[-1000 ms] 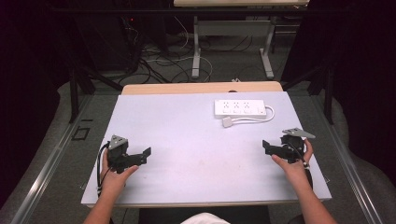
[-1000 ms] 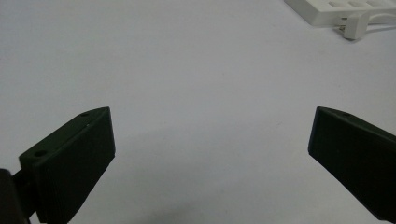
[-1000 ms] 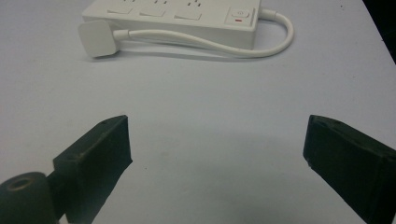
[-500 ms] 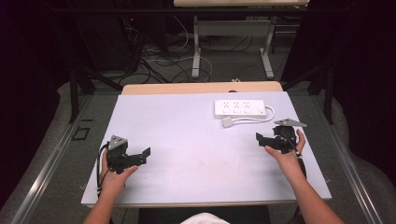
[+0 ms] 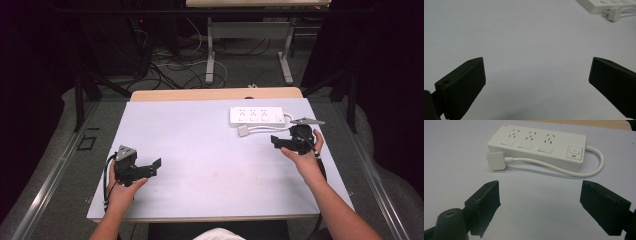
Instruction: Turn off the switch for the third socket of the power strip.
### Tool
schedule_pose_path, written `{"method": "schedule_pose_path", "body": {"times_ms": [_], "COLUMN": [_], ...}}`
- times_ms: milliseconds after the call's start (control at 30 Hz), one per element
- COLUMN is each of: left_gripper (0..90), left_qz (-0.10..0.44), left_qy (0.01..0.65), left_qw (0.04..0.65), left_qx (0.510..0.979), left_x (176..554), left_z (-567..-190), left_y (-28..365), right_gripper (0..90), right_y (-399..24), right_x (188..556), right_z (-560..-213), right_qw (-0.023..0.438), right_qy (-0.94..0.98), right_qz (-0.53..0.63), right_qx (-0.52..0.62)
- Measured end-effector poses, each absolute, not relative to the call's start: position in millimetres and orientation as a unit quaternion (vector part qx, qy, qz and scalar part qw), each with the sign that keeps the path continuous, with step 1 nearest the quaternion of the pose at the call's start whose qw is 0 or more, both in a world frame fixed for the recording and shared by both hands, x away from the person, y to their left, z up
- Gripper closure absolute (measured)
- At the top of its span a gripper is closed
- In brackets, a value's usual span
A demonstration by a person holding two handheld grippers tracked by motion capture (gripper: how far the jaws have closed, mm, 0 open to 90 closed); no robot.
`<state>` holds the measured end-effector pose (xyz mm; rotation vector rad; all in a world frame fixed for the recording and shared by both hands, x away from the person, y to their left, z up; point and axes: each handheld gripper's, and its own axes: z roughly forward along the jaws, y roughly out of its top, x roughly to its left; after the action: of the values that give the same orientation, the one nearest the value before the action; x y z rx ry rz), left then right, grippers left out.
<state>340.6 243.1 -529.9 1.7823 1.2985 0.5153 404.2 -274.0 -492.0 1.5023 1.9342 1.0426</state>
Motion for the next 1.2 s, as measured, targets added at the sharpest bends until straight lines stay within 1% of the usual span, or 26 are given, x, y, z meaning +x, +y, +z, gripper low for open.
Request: {"method": "schedule_pose_path", "body": {"times_ms": [267,667,1000,1200], "left_gripper": [0.6,0.6,0.6,0.6], "left_qz": [0.206,0.206,0.205,0.205], "left_qy": [0.52,0.519,0.519,0.519], "left_qw": [0.426,0.426,0.425,0.425], "left_qx": [0.712,0.712,0.713,0.713], "left_x": [341,341,341,341], "left_z": [-530,-531,-530,-530], "left_y": [242,242,242,242], "right_gripper": [15.8,17.6,23.9,25.2], "right_y": [-271,-264,-254,-245], "right_x": [413,427,439,447], "right_z": [-484,-464,-446,-438], "right_qw": [0.231,0.238,0.248,0.252], "right_qy": [0.713,0.728,0.745,0.75], "right_qz": [0.374,0.368,0.364,0.368], "right_qx": [0.547,0.526,0.5,0.488]}}
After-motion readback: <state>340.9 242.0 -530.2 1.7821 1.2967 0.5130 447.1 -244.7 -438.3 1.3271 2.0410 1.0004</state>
